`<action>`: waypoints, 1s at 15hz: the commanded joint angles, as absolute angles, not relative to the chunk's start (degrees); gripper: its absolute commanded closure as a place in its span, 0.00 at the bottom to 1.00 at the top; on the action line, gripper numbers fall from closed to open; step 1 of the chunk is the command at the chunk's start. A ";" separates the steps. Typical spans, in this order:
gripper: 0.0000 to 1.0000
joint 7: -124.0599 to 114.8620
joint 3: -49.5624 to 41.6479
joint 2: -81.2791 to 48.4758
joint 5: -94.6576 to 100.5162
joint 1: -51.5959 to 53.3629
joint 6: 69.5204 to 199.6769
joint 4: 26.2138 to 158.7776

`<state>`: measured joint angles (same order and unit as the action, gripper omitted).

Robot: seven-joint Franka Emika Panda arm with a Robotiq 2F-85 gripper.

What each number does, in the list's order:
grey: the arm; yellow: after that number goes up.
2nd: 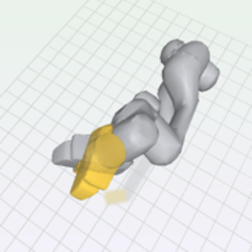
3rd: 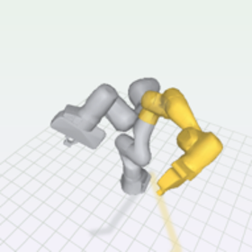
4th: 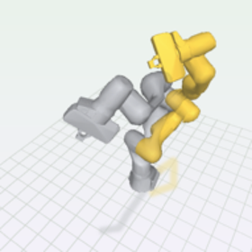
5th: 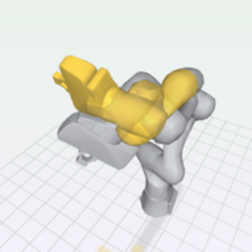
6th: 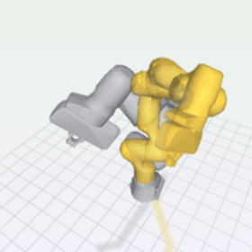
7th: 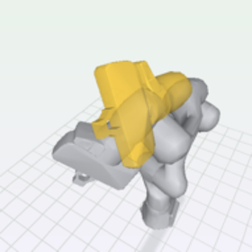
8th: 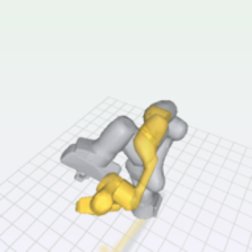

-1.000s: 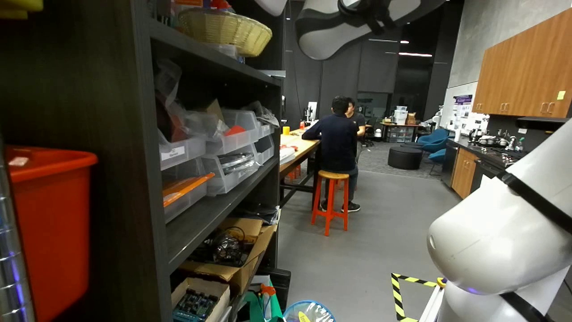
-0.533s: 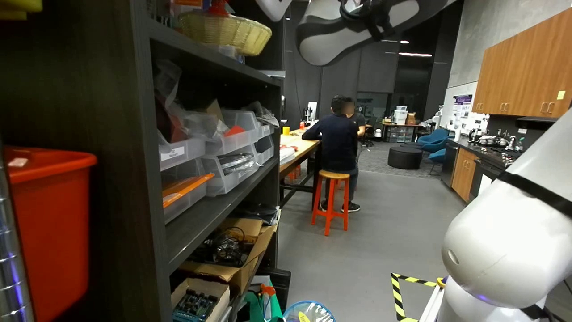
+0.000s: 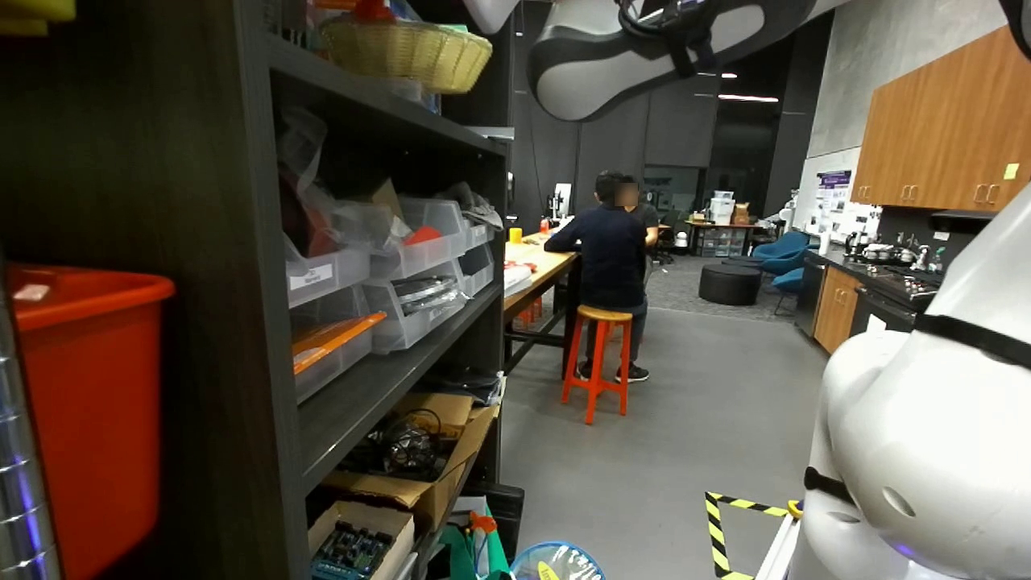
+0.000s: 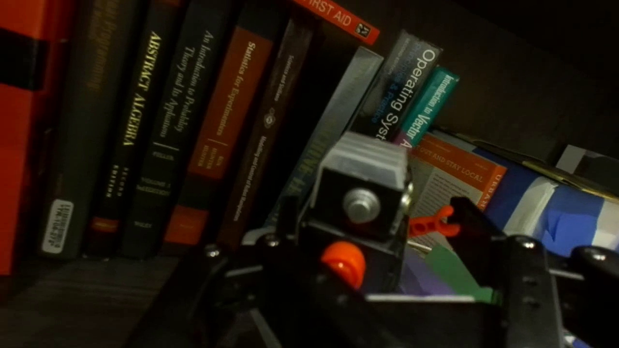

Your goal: Pick the orange toy at the top shelf and place it in the basket next to it

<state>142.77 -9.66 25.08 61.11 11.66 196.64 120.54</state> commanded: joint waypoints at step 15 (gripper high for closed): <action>0.49 144.52 -25.20 31.38 62.99 32.59 191.15 115.05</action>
